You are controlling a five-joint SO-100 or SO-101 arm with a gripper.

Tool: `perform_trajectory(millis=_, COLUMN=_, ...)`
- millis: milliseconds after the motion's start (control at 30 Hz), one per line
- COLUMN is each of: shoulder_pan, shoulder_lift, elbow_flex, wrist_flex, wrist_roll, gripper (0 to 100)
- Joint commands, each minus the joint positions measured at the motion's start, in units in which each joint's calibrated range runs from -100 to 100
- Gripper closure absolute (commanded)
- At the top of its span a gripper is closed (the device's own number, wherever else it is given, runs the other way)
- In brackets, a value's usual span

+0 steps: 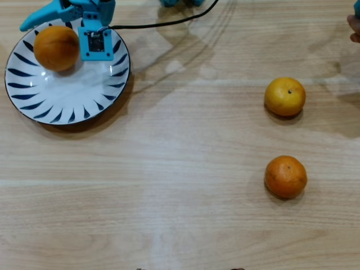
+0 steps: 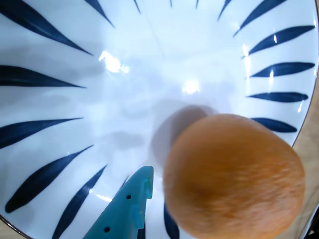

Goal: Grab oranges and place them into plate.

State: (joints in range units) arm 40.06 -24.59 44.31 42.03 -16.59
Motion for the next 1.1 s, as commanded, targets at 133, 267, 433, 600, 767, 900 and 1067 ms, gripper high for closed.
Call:
perform_trajectory(millis=133, shoulder_pan=-0.62, shoulder_lift=-2.04, elbow_flex=-0.72, wrist_flex=-0.99, wrist_roll=-0.03, gripper=32)
perform_trajectory(millis=267, shoulder_pan=-1.91, shoulder_lift=-2.72, elbow_flex=-1.35, wrist_flex=-0.99, wrist_roll=-0.03, gripper=32)
perform_trajectory(millis=433, shoulder_pan=-10.62, shoulder_lift=-5.25, elbow_flex=-1.44, wrist_flex=-0.99, wrist_roll=-1.08, gripper=32)
perform_trajectory(millis=600, shoulder_pan=-29.33, shoulder_lift=-15.56, elbow_flex=-1.62, wrist_flex=2.45, wrist_roll=-2.65, gripper=32)
perform_trajectory(millis=767, shoulder_pan=-46.99, shoulder_lift=-26.89, elbow_flex=0.91, wrist_flex=8.2, wrist_roll=-2.65, gripper=32)
perform_trajectory(millis=900, shoulder_pan=-57.16, shoulder_lift=-29.34, elbow_flex=0.82, wrist_flex=17.57, wrist_roll=-2.65, gripper=32)
perform_trajectory(millis=1067, shoulder_pan=-62.08, shoulder_lift=-29.17, elbow_flex=0.28, wrist_flex=22.47, wrist_roll=-2.65, gripper=57)
